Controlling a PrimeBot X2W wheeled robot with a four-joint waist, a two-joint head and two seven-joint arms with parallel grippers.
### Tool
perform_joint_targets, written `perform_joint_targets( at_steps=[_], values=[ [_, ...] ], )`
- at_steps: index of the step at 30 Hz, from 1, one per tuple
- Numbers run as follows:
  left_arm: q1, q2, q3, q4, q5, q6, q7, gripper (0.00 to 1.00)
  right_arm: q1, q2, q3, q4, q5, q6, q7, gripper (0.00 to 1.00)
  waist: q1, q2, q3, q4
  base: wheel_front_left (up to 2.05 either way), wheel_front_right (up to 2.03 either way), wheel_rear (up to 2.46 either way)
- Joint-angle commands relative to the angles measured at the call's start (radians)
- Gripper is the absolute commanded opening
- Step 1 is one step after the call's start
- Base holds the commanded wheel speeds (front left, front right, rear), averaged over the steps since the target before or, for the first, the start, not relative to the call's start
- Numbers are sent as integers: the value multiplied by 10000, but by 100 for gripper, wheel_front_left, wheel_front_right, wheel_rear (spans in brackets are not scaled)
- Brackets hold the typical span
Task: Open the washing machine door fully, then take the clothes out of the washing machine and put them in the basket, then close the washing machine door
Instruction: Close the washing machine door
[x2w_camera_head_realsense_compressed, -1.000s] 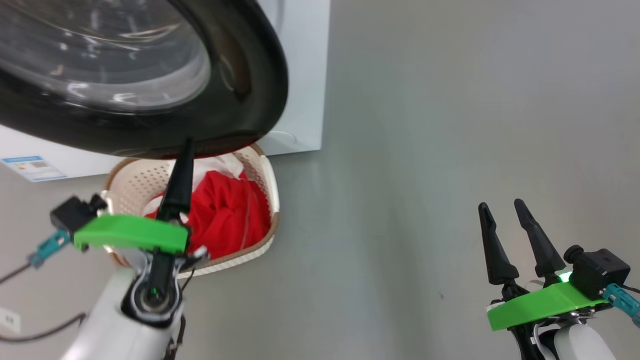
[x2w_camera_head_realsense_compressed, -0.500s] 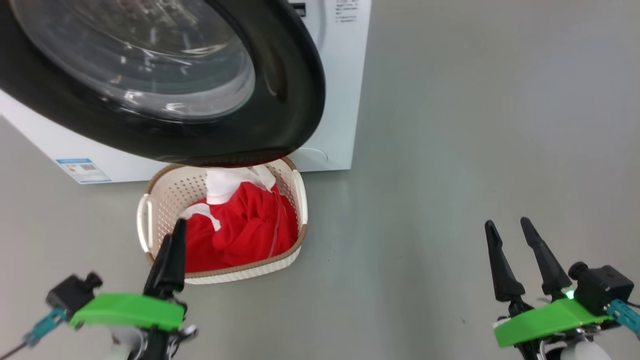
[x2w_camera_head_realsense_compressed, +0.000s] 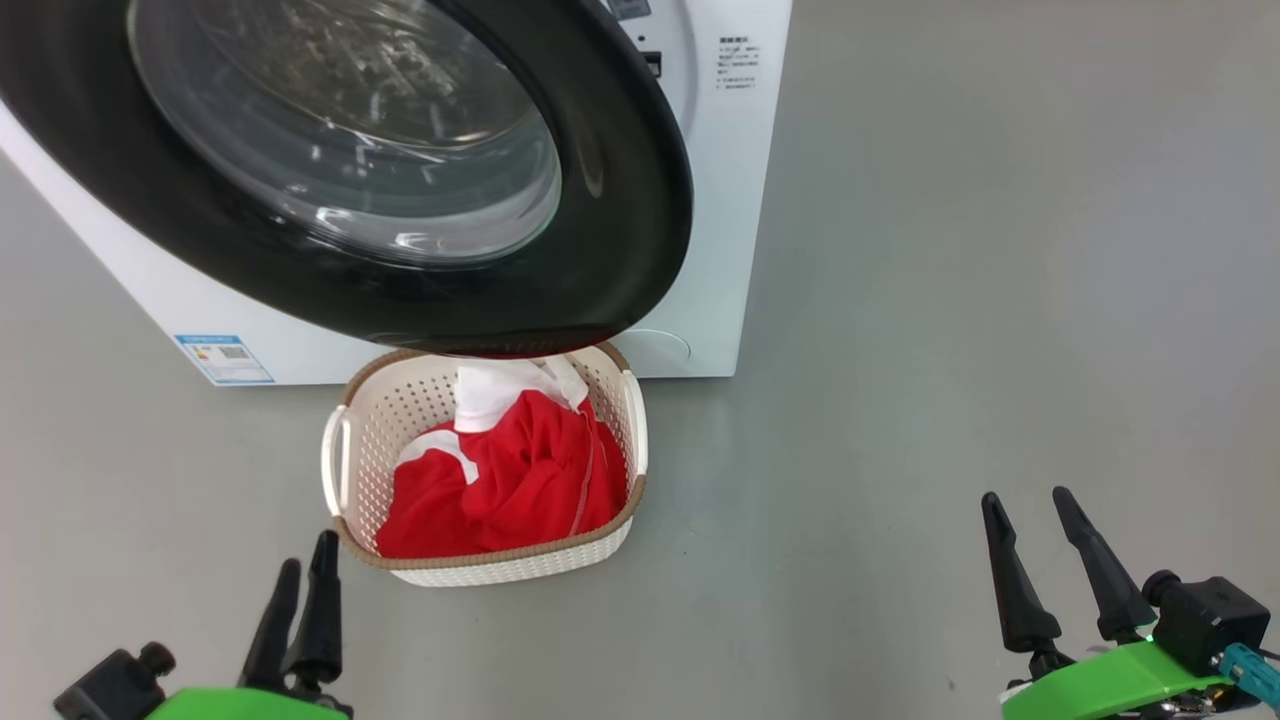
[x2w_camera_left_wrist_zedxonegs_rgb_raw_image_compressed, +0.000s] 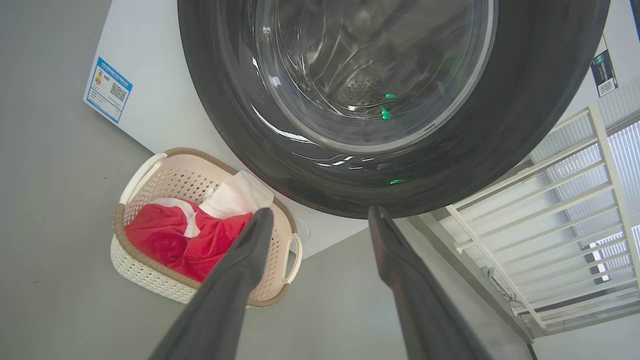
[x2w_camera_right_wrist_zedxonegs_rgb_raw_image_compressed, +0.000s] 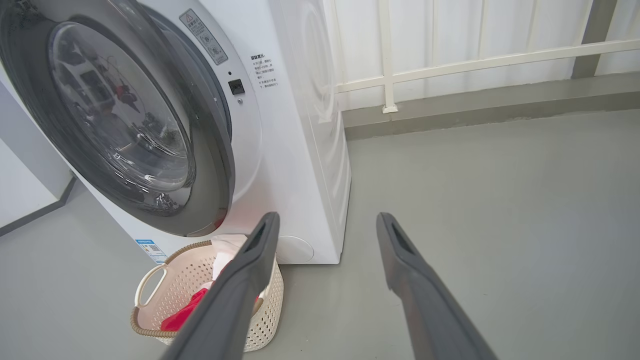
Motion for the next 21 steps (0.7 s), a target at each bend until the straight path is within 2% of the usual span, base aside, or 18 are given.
perform_joint_targets(
  at_steps=[1, 6, 7, 21],
  values=[
    [38, 242, 477, -299, 478, -63, -121, 100, -15, -164, 196, -217, -45, 2, -65, 100, 0, 0, -72, 73, 0, 0, 0],
    [413, 139, 1006, -427, 1876, -63, -121, 100, 120, -173, 193, -209, -57, 2, -65, 100, 0, 0, -179, 123, 0, 0, 0],
    [579, 101, 1235, -485, 2678, -63, -121, 100, 171, -175, 196, -205, -58, 2, -65, 100, 0, 0, -221, 127, 0, 0, 0],
    [1295, -841, 2500, -1715, 7365, -63, -122, 100, 251, -224, 159, -233, -78, 2, -65, 100, 0, 0, -233, 235, 0, 0, 0]
  ],
)
